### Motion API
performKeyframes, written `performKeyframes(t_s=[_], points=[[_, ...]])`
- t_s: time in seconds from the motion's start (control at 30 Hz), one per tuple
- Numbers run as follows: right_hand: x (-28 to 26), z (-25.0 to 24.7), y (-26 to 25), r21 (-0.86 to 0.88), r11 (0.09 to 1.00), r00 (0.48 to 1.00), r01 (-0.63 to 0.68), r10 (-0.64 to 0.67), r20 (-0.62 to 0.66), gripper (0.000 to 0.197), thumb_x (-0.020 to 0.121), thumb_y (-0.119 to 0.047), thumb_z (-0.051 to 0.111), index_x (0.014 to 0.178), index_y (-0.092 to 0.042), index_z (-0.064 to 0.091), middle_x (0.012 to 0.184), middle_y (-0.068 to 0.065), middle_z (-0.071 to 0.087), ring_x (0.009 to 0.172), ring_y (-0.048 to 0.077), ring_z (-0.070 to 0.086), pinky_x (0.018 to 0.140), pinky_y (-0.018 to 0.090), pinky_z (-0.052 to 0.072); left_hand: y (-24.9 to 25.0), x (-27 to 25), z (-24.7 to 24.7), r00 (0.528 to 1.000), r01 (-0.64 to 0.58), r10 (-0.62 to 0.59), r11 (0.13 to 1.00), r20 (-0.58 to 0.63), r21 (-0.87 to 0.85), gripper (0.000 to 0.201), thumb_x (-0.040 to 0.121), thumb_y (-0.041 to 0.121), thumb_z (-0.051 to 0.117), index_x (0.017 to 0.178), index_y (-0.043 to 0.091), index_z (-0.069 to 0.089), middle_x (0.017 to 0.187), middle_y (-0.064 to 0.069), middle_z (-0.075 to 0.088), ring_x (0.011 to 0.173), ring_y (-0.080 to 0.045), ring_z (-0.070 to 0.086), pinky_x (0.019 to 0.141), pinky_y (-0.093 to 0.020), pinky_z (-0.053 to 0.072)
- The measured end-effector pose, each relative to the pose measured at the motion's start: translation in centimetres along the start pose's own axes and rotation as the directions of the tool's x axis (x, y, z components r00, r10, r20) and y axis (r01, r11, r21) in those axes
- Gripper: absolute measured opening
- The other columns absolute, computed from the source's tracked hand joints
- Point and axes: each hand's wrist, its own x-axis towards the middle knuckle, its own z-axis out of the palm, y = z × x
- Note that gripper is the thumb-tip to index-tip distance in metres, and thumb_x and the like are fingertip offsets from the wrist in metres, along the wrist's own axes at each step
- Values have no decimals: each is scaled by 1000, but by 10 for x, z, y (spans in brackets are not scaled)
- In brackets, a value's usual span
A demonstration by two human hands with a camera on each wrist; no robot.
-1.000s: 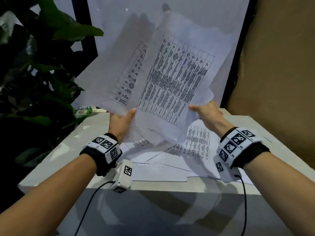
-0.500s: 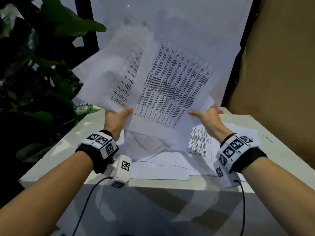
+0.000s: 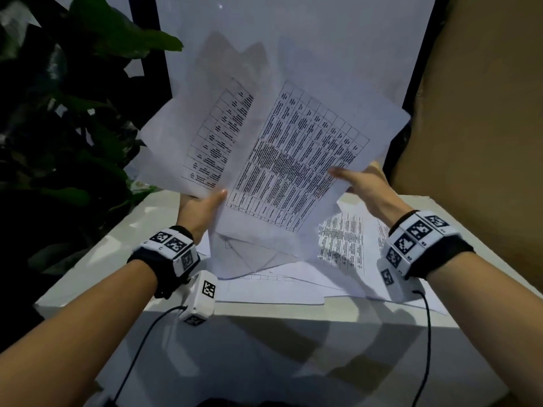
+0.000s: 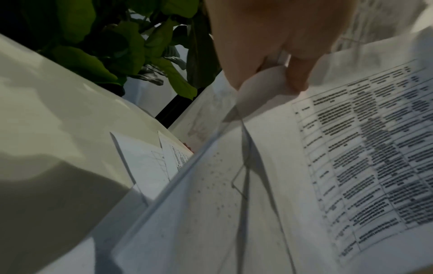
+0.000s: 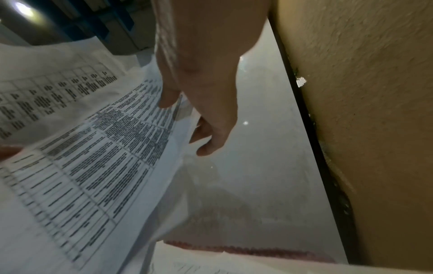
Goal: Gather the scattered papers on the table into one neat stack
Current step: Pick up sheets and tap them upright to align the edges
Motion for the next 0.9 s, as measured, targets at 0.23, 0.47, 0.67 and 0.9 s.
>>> performKeyframes(t_s=[0.23, 0.47, 0.67, 0.9], points=[[13, -7, -36, -257, 957, 979, 136, -90, 183, 28, 75, -34, 72, 93, -21, 54, 71, -9, 50, 65, 1, 50, 72, 19, 45, 10, -9, -2, 991, -101, 110, 988, 72, -120, 53, 80, 1, 67, 130, 7, 50, 120, -3, 58, 112, -21, 55, 101, -33, 42], [13, -9, -43, -143, 990, 979, 6, 23, 201, 114, 29, -68, 77, 122, -6, 52, 144, 16, 43, 134, 32, 39, 108, 49, 34, 9, -7, -10, 979, -100, 108, 994, 172, -50, 43, 80, -2, 66, 122, 3, 55, 108, -9, 64, 93, -19, 64, 81, -29, 56], [5, 3, -25, -294, 955, 952, -30, 117, 283, 28, 72, -25, 75, 90, -10, 59, 131, 17, 56, 102, 17, 61, 95, 31, 47, 12, -4, -4, 964, -134, 127, 991, 235, 11, 35, 72, -2, 69, 105, 1, 58, 81, 0, 68, 75, -13, 65, 71, -26, 56], [7, 19, -20, -379, 905, 964, 195, -106, 242, 86, 63, -58, 72, 113, 8, 50, 108, 36, 61, 92, 52, 60, 75, 62, 51, 26, 9, 8, 987, -150, 147, 988, 64, 42, 30, 72, 20, 71, 98, 8, 65, 95, -7, 69, 92, -24, 64, 89, -37, 52]])
